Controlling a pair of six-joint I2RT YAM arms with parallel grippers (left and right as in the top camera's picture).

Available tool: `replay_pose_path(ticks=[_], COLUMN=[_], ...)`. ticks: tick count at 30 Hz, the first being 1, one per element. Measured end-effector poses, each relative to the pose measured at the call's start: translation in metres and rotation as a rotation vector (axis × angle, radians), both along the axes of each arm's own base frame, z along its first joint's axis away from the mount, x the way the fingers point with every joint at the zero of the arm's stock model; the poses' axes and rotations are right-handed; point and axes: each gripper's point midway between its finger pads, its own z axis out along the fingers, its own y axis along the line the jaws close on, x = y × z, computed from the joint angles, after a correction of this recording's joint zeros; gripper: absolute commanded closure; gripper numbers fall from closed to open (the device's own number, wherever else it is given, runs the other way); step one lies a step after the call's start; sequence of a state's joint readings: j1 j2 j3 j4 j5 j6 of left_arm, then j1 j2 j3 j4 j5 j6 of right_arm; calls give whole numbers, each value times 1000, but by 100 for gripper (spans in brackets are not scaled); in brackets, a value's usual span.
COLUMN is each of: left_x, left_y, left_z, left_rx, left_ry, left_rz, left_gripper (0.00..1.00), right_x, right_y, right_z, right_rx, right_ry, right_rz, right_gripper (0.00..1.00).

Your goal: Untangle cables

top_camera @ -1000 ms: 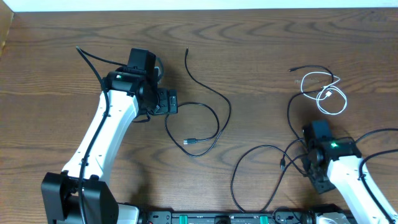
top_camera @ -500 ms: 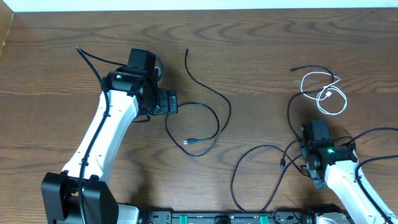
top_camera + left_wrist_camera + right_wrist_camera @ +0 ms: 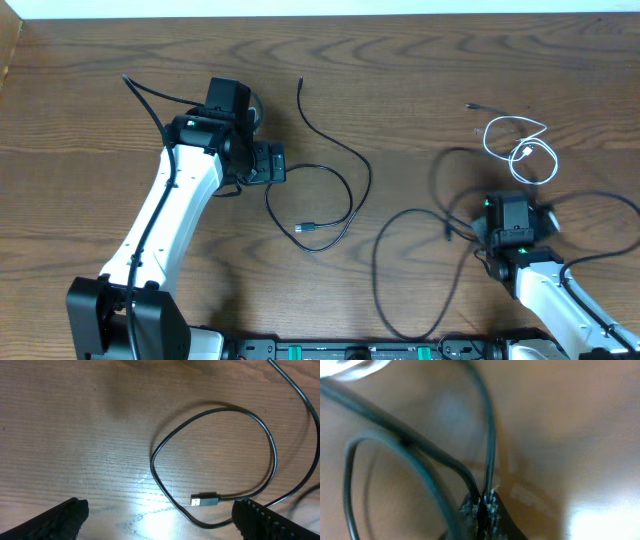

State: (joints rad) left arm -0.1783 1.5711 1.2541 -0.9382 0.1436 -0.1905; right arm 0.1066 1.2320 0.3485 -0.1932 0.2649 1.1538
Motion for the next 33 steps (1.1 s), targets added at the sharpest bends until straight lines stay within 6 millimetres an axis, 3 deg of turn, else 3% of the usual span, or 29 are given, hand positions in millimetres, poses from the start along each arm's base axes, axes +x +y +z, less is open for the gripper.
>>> replay_pose_path(ticks=[4, 8, 13, 15, 19, 29, 33], left_x=[0, 0, 0, 0, 0, 0, 0], left_y=[0, 0, 0, 0, 0, 0, 0], left_z=[0, 0, 0, 0, 0, 0, 0], left_rx=[0, 0, 0, 0, 0, 0, 0], left_ry=[0, 0, 0, 0, 0, 0, 0], left_rz=[0, 0, 0, 0, 0, 0, 0], left_gripper=[3, 3, 4, 3, 3, 3, 3], right_x=[38, 68, 99, 102, 103, 116, 118], right_y=[46, 81, 100, 99, 86, 70, 69], right_z=[24, 73, 152, 159, 143, 73, 58], right_rx=[105, 150, 23, -36, -159, -287, -294], right_ry=[-153, -313, -539, -556, -483, -284, -251], right_rz=[306, 540, 771, 806, 836, 898, 906], right_gripper=[99, 99, 99, 99, 99, 98, 87])
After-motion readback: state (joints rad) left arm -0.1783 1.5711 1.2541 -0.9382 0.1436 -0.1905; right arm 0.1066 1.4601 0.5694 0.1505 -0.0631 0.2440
